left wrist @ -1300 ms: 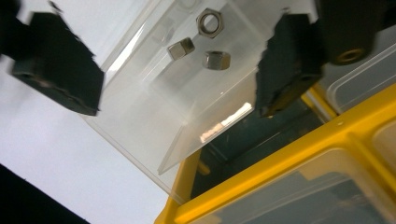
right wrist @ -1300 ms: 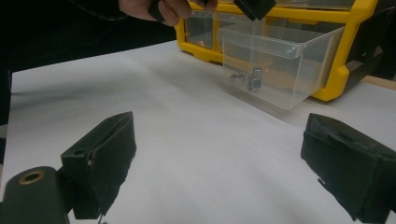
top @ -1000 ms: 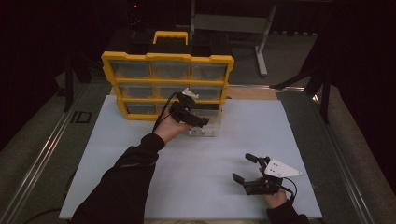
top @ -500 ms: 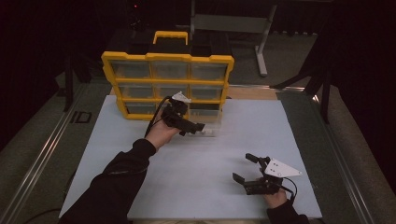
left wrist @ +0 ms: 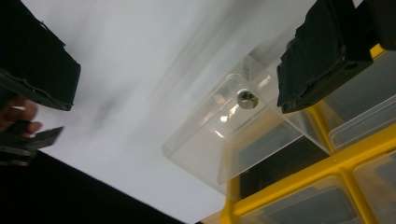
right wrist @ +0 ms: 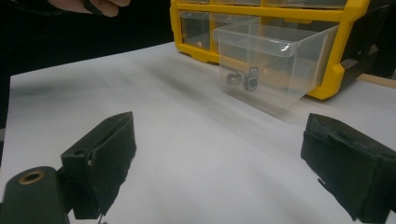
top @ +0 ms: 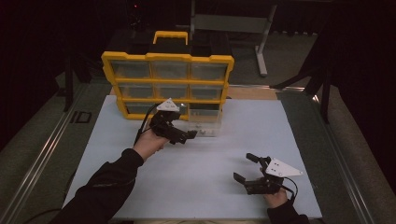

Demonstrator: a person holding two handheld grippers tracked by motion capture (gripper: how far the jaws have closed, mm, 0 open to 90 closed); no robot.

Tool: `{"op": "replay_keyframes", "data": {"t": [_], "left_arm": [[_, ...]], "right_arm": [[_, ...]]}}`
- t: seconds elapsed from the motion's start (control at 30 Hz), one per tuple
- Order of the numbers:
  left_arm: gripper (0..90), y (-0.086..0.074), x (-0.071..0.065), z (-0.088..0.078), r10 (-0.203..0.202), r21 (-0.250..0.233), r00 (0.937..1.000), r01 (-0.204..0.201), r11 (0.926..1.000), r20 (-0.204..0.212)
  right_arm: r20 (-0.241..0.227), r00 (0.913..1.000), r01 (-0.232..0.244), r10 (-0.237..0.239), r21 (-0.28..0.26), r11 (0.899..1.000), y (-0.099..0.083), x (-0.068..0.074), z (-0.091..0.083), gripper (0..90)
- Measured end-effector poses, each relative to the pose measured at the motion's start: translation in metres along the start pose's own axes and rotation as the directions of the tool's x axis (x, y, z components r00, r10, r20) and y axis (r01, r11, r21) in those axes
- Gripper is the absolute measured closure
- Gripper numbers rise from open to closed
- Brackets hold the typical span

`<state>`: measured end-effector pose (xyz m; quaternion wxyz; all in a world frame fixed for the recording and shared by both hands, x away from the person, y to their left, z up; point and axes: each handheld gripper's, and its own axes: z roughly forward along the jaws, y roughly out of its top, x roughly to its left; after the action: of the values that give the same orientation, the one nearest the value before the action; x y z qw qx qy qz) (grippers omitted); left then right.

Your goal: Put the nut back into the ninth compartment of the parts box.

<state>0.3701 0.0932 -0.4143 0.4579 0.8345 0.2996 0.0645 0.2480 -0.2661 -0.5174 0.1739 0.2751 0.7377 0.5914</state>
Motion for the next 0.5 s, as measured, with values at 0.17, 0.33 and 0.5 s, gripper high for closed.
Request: {"op": "replay_keyframes", "data": {"t": [0.17,0.33,0.5], "left_arm": [[0.0,-0.007,-0.003,-0.009,0.027,-0.026,0.9993,-0.026,0.9993,0.027],[0.0,-0.023,-0.003,-0.021,0.040,-0.059,0.9989,-0.039,0.9975,0.025],[0.0,-0.038,-0.005,-0.030,0.047,-0.057,0.9988,-0.046,0.9973,0.015]], "right_arm": [[0.001,1.0000,0.007,-0.007,0.002,1.000,0.001,0.001,0.000,10.4],[0.002,0.9999,0.010,-0.010,0.006,1.000,0.001,0.002,0.001,10.3],[0.002,0.9999,0.014,-0.014,0.009,1.000,0.002,0.003,0.002,10.4]]}}
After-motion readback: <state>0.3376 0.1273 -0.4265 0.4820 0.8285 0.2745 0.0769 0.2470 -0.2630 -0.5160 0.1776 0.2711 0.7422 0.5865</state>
